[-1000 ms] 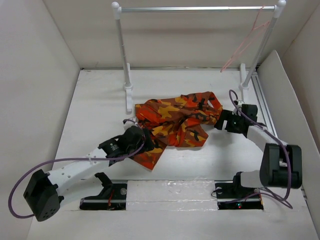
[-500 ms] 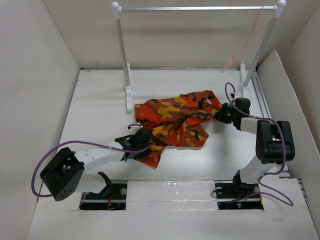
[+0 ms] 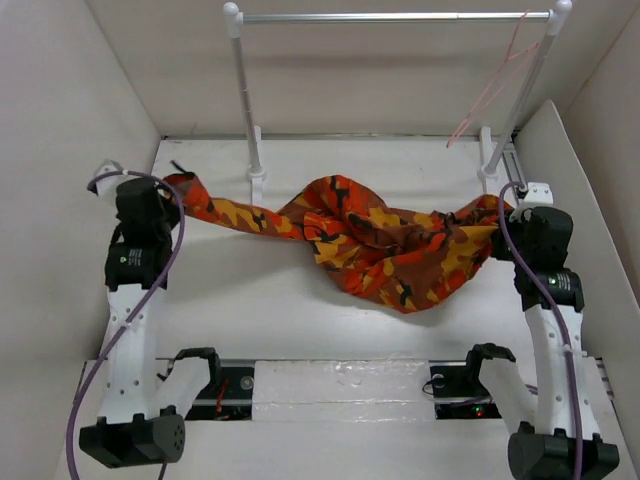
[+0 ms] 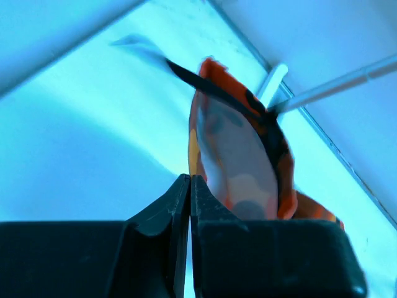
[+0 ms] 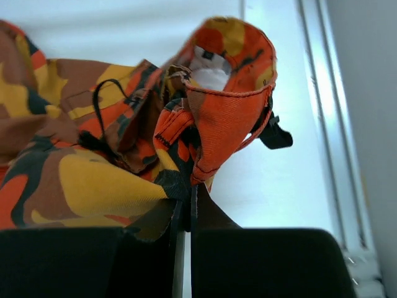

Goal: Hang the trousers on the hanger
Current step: Flatten out the trousers at the center of the board.

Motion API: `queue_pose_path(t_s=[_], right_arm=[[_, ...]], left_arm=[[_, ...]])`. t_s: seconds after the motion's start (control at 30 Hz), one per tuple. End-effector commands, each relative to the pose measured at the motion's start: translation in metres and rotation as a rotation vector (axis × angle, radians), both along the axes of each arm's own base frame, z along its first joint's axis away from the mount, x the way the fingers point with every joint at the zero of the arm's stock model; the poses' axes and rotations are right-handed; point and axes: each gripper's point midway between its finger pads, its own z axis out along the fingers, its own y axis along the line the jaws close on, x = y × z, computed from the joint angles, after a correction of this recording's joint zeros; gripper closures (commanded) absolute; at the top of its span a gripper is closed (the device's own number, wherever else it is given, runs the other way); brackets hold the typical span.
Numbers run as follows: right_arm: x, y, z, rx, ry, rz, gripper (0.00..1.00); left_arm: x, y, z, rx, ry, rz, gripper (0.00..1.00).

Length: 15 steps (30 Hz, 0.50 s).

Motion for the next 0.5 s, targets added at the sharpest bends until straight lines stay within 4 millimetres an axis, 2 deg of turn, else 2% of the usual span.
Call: queue_pose_path(t_s=[0.0, 0.07, 0.1, 0.13, 0.2, 0.23, 0.27, 0.33, 0.37, 0.4, 0.43, 0.47], right_arm=[[-0.025, -0.028, 0.017, -0.153, 0.105, -0.1, 1.0], [-0.017, -0.03, 0.031, -0.163, 0.099, -0.097, 1.0], [-0.011, -0.018, 0.037, -0.154, 0.087, -0.012, 1.0], [-0.008, -0.008, 0.034, -0.131, 0.102, 0.037, 1.0], [-0.019, 0.003, 0.003, -0.082, 0.2, 0.09, 1.0], [-0.033, 0.001, -0.034, -0.078, 0.285, 0.079, 1.0], [-0.042, -0.003, -0.048, -0.071, 0.307, 0.047, 1.0], [-0.046, 0.004, -0.055, -0.037, 0.3, 0.059, 1.0], [-0.045, 0.007, -0.062, -0.015, 0.311, 0.061, 1.0], [-0.038, 0.012, -0.061, 0.019, 0.289, 0.092, 1.0], [-0.032, 0.018, -0.065, 0.036, 0.29, 0.127, 0.92], [-0.025, 0.025, -0.062, 0.053, 0.27, 0.167, 0.63]], left_arm=[[-0.004, 0.018, 0.026, 0.11, 0.053, -0.005, 1.0], [0.007, 0.014, 0.039, 0.082, 0.035, -0.019, 1.0], [0.009, 0.013, 0.055, 0.073, 0.001, -0.018, 1.0], [0.009, 0.015, 0.057, 0.075, 0.0, -0.003, 1.0], [0.003, 0.033, 0.058, 0.112, 0.004, 0.098, 1.0], [0.001, 0.041, 0.058, 0.124, 0.006, 0.144, 1.0], [-0.002, 0.05, 0.061, 0.134, 0.006, 0.205, 1.0], [0.008, 0.049, 0.069, 0.133, -0.002, 0.197, 1.0], [0.021, 0.038, 0.074, 0.114, -0.039, 0.121, 1.0], [0.028, 0.036, 0.059, 0.117, -0.001, 0.103, 1.0], [0.031, 0.039, 0.045, 0.109, 0.025, 0.111, 1.0], [0.034, 0.037, 0.029, 0.096, 0.058, 0.103, 1.0]])
